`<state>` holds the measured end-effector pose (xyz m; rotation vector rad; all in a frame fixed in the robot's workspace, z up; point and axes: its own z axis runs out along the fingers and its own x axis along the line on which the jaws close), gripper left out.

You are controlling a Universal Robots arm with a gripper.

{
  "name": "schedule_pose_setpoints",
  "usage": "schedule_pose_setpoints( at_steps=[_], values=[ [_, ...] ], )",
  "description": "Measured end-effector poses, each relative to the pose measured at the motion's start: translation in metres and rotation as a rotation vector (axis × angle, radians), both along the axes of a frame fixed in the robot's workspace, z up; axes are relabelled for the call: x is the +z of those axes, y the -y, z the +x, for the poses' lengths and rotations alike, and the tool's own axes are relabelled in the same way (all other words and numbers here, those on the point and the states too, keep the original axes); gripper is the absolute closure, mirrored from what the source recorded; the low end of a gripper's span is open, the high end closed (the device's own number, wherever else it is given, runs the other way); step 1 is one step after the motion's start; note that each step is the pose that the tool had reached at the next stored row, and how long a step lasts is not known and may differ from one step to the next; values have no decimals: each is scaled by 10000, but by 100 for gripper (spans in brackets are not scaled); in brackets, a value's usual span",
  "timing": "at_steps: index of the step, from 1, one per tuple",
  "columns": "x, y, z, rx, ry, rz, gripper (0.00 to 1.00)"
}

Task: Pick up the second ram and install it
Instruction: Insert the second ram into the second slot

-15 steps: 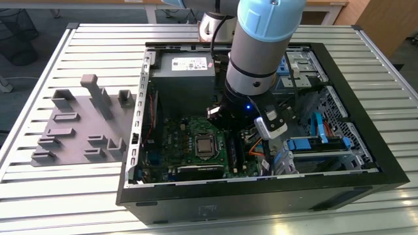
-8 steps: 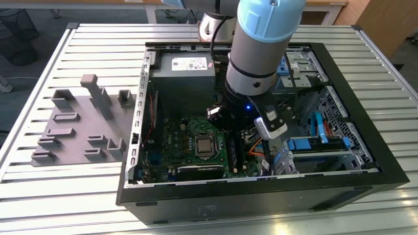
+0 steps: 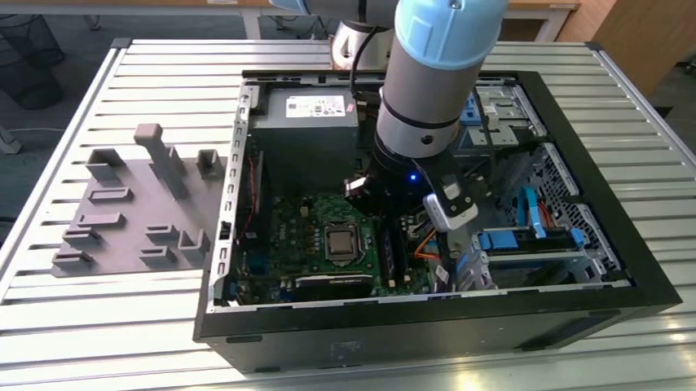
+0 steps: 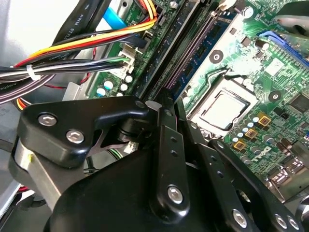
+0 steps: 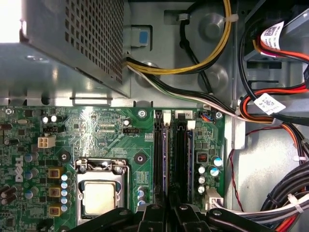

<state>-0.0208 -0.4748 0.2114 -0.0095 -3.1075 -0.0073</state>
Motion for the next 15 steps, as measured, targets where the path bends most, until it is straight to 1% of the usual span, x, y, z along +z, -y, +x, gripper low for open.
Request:
schedule_pose_setpoints(
  at_steps=[8,15],
  values=[
    [2,-1,-1,14,-5,-22,86],
    [-25,0,-1,13,-9,-24,86]
  ],
)
